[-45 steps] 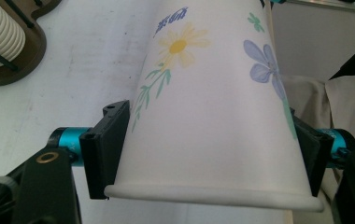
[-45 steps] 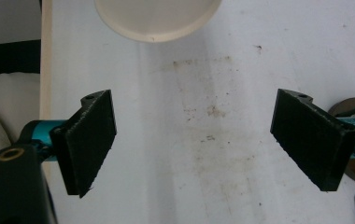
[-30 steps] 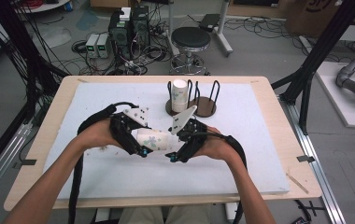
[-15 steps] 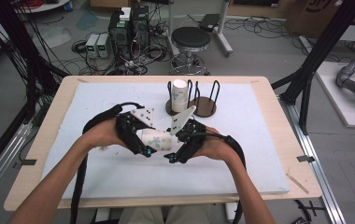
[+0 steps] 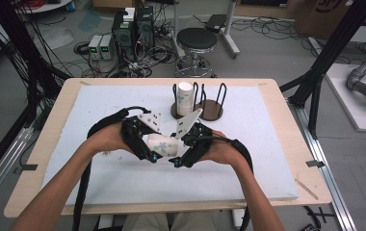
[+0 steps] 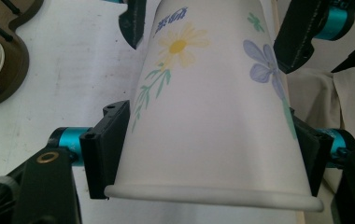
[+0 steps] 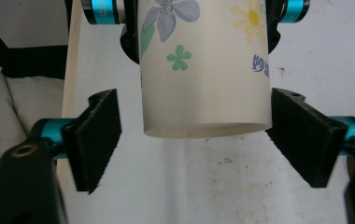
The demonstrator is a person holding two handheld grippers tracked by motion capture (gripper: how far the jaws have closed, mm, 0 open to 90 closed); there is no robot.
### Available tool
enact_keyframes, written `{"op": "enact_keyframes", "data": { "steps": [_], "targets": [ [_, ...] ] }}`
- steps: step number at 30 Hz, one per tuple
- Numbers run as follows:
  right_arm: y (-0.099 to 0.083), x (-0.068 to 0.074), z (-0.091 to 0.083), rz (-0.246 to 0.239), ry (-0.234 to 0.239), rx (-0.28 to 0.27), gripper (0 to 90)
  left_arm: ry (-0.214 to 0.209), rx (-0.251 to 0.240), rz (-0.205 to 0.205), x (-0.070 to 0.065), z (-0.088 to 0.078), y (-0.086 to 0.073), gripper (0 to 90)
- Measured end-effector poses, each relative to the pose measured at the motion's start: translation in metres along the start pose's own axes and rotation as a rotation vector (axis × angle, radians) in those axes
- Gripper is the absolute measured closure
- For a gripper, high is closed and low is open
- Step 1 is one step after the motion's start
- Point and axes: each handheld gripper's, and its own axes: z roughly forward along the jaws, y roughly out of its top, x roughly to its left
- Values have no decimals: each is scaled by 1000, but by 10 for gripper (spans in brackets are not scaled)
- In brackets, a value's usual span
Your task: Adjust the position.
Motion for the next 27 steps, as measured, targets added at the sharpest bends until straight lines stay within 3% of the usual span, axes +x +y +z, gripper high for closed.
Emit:
{"op": "enact_keyframes", "data": {
  "steps": [8,10,23,27],
  "targets": [
    [1,1,1,-3,18,10,292,-11,12,9,-1,3,0,267],
    [1,1,2,-6,13,17,351,-15,17,10,-2,4,-1,267],
    [0,0,3,0,18,25,372,-13,12,6,-2,6,-3,251],
    [0,1,3,2,17,22,371,-34,-21,-1,-2,8,-3,175]
  ]
}}
